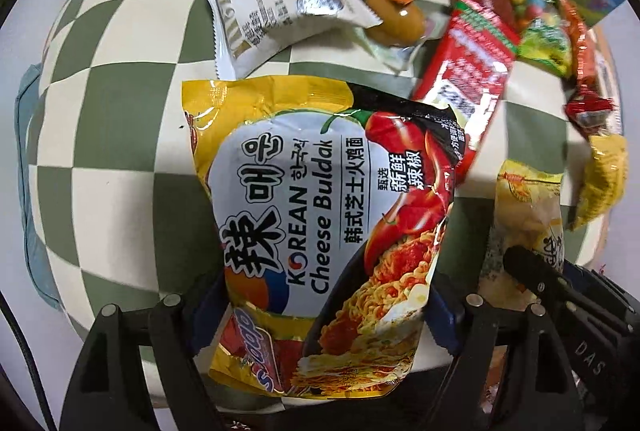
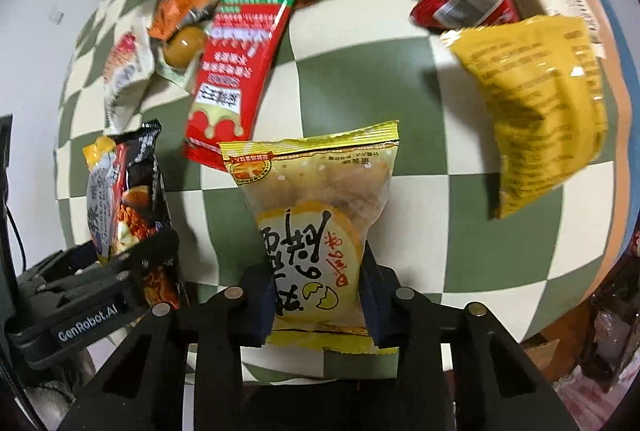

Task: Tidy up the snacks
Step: 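Carry both packets into the cardboard box and open both tools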

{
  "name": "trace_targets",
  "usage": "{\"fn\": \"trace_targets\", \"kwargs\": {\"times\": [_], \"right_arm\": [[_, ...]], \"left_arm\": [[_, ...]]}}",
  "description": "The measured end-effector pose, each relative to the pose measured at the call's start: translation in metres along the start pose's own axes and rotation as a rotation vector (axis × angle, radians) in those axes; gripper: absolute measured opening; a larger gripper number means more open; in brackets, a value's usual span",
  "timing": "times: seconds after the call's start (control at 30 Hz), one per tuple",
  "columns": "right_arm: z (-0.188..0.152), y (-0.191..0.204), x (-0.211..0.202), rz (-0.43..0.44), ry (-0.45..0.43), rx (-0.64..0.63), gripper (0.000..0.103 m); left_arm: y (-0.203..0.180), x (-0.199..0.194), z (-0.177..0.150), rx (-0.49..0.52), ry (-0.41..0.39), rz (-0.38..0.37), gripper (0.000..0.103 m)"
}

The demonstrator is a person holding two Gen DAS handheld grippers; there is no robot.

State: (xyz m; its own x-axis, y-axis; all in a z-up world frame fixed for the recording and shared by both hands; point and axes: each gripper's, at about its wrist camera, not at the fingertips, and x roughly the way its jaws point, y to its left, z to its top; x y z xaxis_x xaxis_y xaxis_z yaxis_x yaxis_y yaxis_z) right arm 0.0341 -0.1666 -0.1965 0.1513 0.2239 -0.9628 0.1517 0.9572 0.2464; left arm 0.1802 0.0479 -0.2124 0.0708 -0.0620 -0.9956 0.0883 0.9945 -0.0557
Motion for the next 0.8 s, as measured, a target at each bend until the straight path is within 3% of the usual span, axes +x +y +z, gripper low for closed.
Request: {"fn": "trace_targets", "kwargs": {"times": [0.2,0.33,0.43,0.57,0.67,0.8], "right_arm": [[0.004,0.007,-0.045,0.08,-0.049,-0.02,0.036],[0.021,0.0,-0.098,0.142,-0.101,-0.038,0.036],[0.053,-0.005,-0.143,0.173,-0.16,-0.062,0.036],[0.116,-0.017,-0.195,0.208,-0.239,-0.08,0.036],[0.182,-0.014,-0.214,0.19,-0.304,-0.1,0.036],[0.275,-0.017,-0.206,0.155,-0.308,-0.11,0.036]], "left_arm": [[-0.023,-0.062,-0.02,-0.023,-0.074,-0.072,0.082],[-0.047,-0.119,-0.007,-0.04,-0.158,-0.145,0.082],[-0.055,-0.163,0.028,-0.044,-0.21,-0.2,0.082],[-0.068,-0.21,0.102,-0.047,-0.261,-0.238,0.082],[-0.082,-0.213,0.171,-0.047,-0.29,-0.214,0.083],[-0.088,-0.193,0.246,-0.076,-0.229,-0.184,0.083]]}}
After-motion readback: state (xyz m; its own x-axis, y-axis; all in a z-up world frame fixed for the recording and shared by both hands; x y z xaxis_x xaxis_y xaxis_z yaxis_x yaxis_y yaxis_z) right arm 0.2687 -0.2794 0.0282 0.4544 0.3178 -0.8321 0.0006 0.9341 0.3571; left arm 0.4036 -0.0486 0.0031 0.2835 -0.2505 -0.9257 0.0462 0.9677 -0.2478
